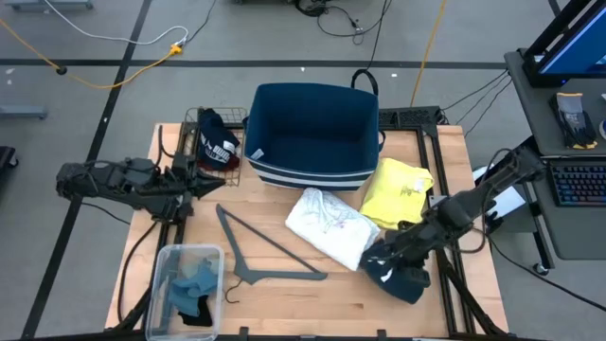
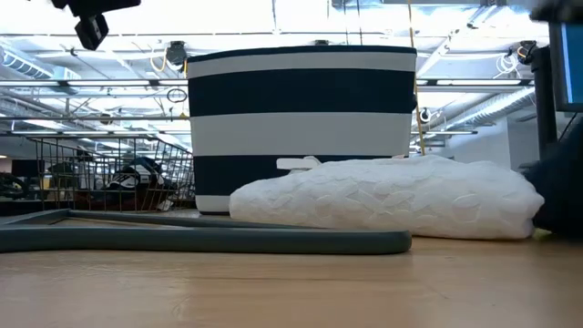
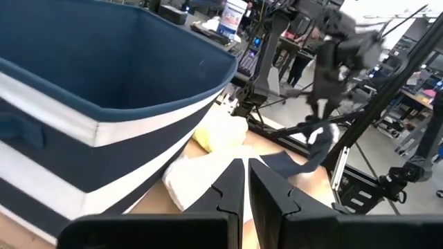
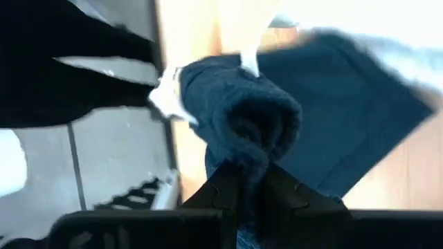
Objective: Pick & Place Cloths
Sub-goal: Put the dark blue shorts into the brown wire basket
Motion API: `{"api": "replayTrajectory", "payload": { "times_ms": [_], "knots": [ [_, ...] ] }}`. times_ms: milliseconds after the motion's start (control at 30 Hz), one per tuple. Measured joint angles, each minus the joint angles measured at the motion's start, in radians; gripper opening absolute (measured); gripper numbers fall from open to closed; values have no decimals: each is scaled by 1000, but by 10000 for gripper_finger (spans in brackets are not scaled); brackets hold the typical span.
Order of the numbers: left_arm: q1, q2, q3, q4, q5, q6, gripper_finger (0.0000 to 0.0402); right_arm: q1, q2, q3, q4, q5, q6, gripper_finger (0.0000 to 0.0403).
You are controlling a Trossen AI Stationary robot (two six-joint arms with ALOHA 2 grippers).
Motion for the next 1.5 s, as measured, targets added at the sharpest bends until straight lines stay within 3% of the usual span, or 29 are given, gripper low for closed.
{"api": "replayTrajectory", "payload": {
  "times_ms": [200, 400, 633, 867, 1167, 1500],
  "knots": [
    [0, 77, 0, 132, 1, 1, 21, 0, 7, 162, -1, 101, -95, 21],
    [0, 167, 0, 315, 9, 4, 21, -1, 52, 305, 0, 247, -318, 21],
    [-1, 306, 0, 603, 106, 10, 21, -54, 134, 455, -1, 389, -628, 21],
    [0, 451, 8, 853, 217, 34, 27, -145, 222, 608, 15, 465, -952, 21],
    [-11, 591, 124, 880, 239, 101, 118, -238, 302, 711, 108, 475, -1200, 21],
    [-65, 747, 332, 769, 250, 279, 210, -296, 330, 712, 271, 475, -1221, 21]
  ]
}}
